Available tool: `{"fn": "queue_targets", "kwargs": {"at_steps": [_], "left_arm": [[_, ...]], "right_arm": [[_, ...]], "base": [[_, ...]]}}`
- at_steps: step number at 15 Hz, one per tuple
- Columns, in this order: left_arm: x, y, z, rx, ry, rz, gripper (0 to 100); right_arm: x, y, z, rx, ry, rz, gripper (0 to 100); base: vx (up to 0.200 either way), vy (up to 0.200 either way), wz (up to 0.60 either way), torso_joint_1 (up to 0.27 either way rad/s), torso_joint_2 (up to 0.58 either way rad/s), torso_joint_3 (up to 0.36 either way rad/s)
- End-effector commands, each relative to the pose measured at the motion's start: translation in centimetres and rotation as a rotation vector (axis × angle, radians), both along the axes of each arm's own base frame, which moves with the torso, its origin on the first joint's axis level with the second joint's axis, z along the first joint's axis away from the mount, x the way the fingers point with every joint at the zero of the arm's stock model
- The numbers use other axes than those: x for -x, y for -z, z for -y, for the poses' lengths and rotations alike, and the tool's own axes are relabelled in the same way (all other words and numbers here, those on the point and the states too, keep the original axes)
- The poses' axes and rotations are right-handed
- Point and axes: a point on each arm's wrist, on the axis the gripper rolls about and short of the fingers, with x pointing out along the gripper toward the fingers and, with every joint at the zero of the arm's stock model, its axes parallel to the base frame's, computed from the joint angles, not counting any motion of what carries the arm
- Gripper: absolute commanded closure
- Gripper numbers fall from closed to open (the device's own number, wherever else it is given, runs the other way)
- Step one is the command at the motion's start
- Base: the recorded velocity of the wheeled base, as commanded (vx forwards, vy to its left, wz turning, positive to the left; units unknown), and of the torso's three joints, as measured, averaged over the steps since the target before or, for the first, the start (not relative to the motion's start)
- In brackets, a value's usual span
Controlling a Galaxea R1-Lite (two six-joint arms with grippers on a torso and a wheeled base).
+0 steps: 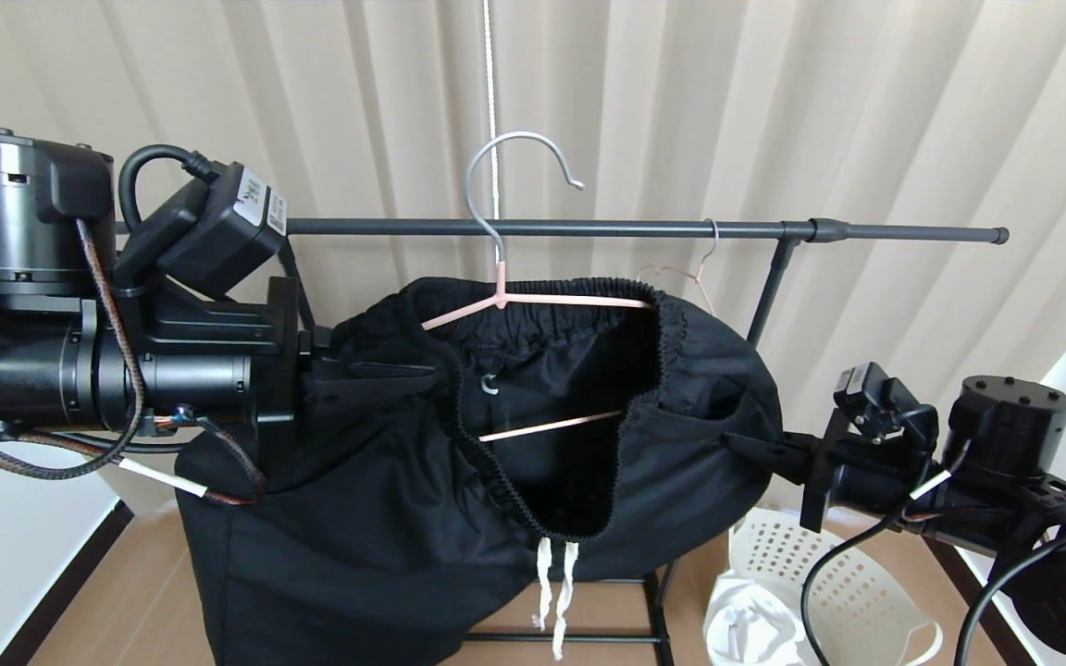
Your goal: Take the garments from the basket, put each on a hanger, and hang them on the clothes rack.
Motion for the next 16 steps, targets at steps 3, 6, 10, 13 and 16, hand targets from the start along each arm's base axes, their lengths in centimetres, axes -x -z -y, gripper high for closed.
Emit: {"fn": "queue_targets", "kwargs": {"at_steps": [3, 6, 10, 13, 16], "left_arm": [[1.2, -0.4, -0.7, 0.007, -0.012, 0.018, 100], [1.9, -0.5, -1.1, 0.018, -0.022, 0.008, 100], [1.9, -0.1, -1.0, 0.012, -0.022, -0.006, 100], [1.8, -0.1, -1.0, 0.013, -0.023, -0.003, 100], [1.8, 0.0, -1.0, 0.013, -0.025, -0.001, 100]], "right_arm": [[-0.6, 0.7, 0.3, 0.003, 0.016, -0.017, 100], [-0.6, 0.7, 0.3, 0.003, 0.016, -0.017, 100], [-0.1, 0.3, 0.2, 0.000, 0.005, -0.005, 100], [0.7, 0.1, 0.2, 0.002, -0.004, 0.017, 100], [1.0, 0.1, 0.2, -0.004, -0.007, 0.074, 0]], "base": [[0.000, 0.000, 0.00, 0.000, 0.00, 0.000], [0.000, 0.000, 0.00, 0.000, 0.00, 0.000], [0.000, 0.000, 0.00, 0.000, 0.00, 0.000], [0.000, 0.000, 0.00, 0.000, 0.00, 0.000], [0.000, 0.000, 0.00, 0.000, 0.00, 0.000]]}}
